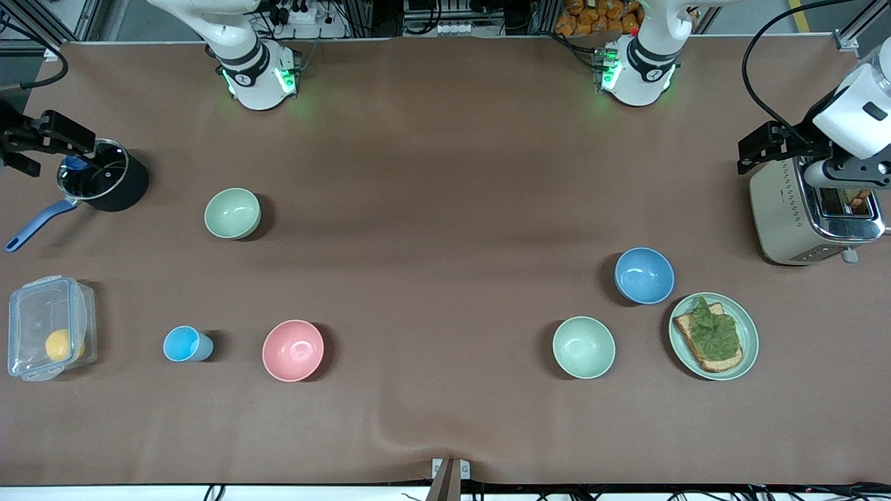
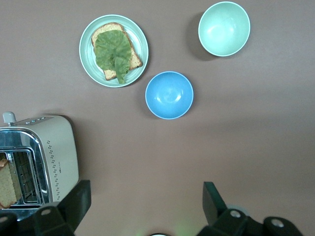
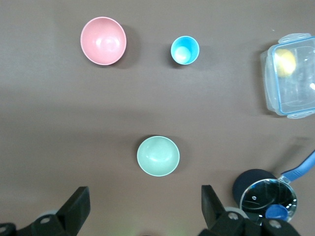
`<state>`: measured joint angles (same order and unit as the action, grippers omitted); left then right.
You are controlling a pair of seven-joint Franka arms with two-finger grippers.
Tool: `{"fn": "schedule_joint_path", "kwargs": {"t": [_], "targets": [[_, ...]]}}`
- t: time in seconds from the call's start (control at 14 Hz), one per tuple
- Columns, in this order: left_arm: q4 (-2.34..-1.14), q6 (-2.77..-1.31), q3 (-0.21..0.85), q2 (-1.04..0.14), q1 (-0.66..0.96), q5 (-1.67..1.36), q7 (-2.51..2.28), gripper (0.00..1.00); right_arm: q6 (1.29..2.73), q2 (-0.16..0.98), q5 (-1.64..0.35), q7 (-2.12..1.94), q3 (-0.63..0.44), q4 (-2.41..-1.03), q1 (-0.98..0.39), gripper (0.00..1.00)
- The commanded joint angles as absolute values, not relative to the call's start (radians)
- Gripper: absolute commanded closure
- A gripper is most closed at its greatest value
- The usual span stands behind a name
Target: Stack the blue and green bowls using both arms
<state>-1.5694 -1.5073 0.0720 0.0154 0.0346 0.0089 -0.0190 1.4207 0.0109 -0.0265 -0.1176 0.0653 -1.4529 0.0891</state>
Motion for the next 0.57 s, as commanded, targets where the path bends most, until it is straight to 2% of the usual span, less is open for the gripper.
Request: {"fn": "schedule_joint_path", "kwargs": {"t": [0.0,0.5], "targets": [[-1.560,-1.496,0.072,0.011,0.037,-0.002,-0.005,0.00,1.417,-0.005,0.014,-0.120,0.084,-1.471,0.107,0.00],[-1.551,-1.494,0.074,0.008,0.044,-0.003,0.005,0.00,1.410,-0.003,0.006,-0.118,0.084,-1.471,0.112,0.00]]}}
